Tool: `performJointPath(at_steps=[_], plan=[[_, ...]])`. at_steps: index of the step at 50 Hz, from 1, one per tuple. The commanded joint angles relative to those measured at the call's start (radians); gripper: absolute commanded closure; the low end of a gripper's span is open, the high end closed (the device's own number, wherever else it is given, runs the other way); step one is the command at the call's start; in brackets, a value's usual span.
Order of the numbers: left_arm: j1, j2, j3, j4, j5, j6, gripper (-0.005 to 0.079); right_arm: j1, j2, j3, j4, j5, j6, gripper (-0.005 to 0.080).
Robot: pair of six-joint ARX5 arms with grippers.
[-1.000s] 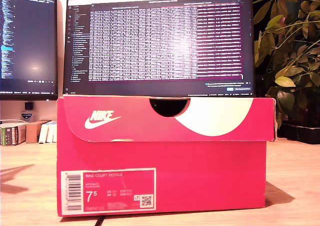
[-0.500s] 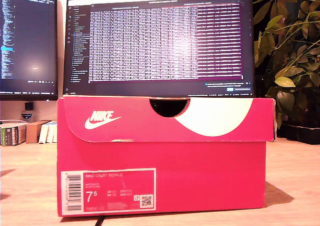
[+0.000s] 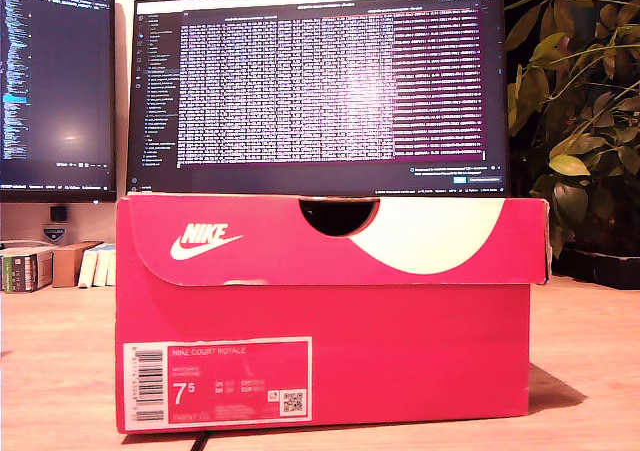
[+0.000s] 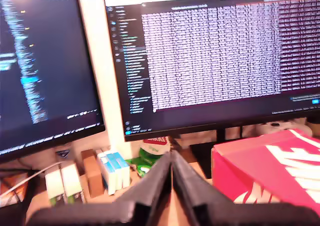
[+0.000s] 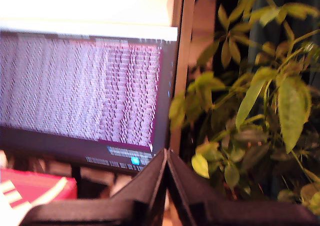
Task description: Close the red shoebox by pushing the lid with your left arm and holding the box in place with your right arm
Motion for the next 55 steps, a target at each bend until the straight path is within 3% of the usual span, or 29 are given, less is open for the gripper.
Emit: performJointPath(at_steps=[1, 7, 19, 32, 38, 55], plan=[[-0.003, -0.041, -0.055, -0.001, -0.009, -0.016, 0.0762, 0.000, -0.040, -0.031, -0.015, -0.004, 0.005, 0.0765], [-0.008, -0.129, -0.098, -0.013, -0.036, -0.035, 0.0762, 0.002, -0.032, -0.032, -0.028, -0.013, 0.008, 0.0765], [-0.014, -0.122, -0.100, -0.063, -0.092, -0.028, 0.0762, 0.011, -0.032, -0.032, -0.069, -0.011, 0.007, 0.0765], [-0.014, -0.122, -0.100, -0.171, -0.230, -0.047, 0.0762, 0.013, -0.032, -0.036, -0.179, 0.122, 0.033, 0.0765], [-0.014, -0.122, -0.100, -0.191, -0.238, -0.050, 0.0762, 0.013, -0.032, -0.040, -0.243, 0.188, 0.056, 0.0765], [-0.017, -0.122, -0.193, -0.166, -0.230, -0.067, 0.0762, 0.034, -0.032, -0.163, -0.278, 0.174, 0.029, 0.0764]])
